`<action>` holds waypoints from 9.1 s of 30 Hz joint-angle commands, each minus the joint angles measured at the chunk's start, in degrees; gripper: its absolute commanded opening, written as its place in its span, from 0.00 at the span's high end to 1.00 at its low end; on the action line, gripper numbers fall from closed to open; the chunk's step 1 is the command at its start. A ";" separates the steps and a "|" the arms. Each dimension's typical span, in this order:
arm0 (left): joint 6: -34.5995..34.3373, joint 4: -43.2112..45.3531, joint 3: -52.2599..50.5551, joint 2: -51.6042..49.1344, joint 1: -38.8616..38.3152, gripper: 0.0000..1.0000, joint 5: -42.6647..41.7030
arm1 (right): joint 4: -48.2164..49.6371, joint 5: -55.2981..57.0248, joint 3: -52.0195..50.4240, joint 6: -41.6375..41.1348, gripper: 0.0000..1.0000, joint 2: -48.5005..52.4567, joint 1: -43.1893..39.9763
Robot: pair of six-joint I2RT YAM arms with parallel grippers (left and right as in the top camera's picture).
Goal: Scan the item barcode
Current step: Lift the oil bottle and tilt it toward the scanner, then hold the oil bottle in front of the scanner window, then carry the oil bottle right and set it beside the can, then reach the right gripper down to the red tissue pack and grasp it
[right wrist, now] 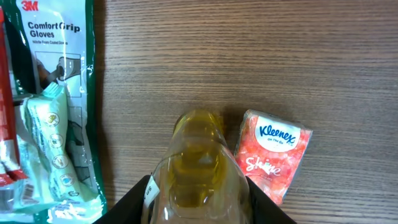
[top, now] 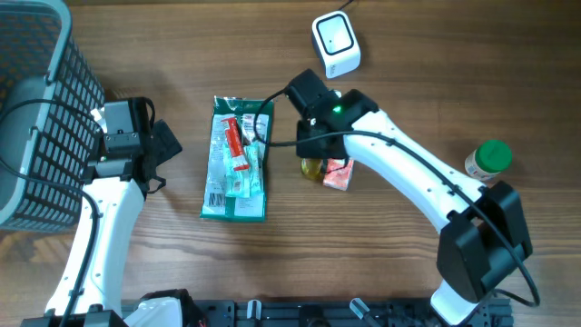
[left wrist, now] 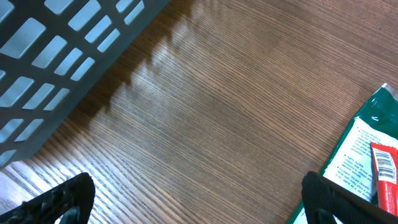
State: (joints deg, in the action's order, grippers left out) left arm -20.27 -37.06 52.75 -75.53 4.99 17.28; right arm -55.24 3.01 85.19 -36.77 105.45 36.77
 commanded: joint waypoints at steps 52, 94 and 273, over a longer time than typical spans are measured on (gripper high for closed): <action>0.09 0.17 -0.26 -0.33 0.26 0.00 0.13 | -27.19 -20.06 33.48 23.32 0.89 -9.90 -15.74; 0.09 0.15 -0.26 -0.33 0.26 0.00 0.13 | 45.35 64.08 37.07 80.32 0.89 39.34 -1.49; 0.09 0.15 -0.26 -0.33 0.26 0.00 0.13 | 19.47 -13.77 -29.24 0.35 0.69 -7.80 -15.78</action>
State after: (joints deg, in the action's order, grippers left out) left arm -20.27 -37.06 52.73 -75.55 4.99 17.28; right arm -36.45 -13.28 57.82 -35.38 98.76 21.21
